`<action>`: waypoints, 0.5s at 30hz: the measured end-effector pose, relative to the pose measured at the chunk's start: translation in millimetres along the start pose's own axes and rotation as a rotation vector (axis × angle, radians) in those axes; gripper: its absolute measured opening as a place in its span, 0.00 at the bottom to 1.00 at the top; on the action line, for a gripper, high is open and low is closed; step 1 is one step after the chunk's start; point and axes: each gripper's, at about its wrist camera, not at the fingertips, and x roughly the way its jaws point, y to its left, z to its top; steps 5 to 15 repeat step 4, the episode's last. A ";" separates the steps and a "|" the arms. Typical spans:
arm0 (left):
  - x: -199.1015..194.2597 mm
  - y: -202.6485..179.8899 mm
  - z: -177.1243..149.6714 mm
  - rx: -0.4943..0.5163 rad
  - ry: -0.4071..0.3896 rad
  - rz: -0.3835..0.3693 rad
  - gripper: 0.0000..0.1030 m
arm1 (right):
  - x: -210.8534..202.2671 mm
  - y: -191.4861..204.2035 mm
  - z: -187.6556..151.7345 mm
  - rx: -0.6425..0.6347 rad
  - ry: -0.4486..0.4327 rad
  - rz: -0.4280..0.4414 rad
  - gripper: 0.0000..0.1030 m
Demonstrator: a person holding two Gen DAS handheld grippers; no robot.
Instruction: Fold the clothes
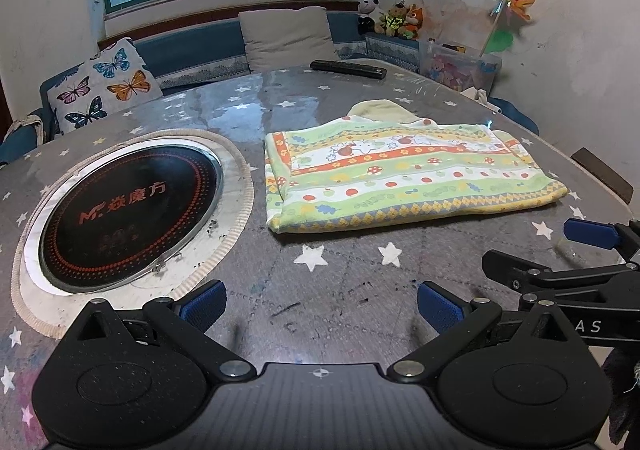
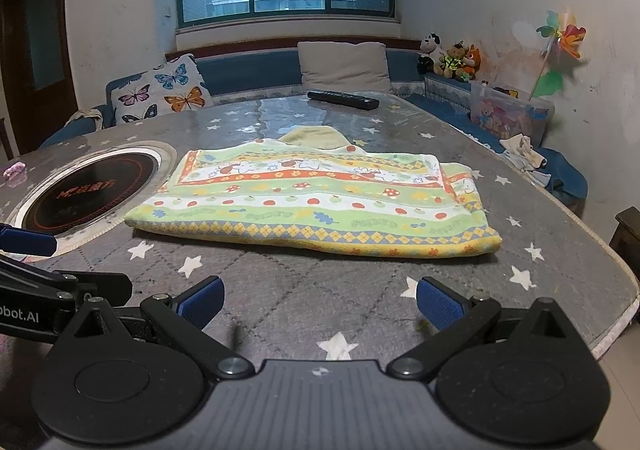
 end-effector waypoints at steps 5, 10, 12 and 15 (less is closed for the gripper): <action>-4.2 -1.3 -0.1 0.004 -0.007 -0.012 1.00 | -3.2 1.1 -0.1 0.000 -0.005 0.002 1.00; -4.2 -1.3 -0.1 0.004 -0.007 -0.012 1.00 | -3.2 1.1 -0.1 0.000 -0.005 0.002 1.00; -4.2 -1.3 -0.1 0.004 -0.007 -0.012 1.00 | -3.2 1.1 -0.1 0.000 -0.005 0.002 1.00; -4.2 -1.3 -0.1 0.004 -0.007 -0.012 1.00 | -3.2 1.1 -0.1 0.000 -0.005 0.002 1.00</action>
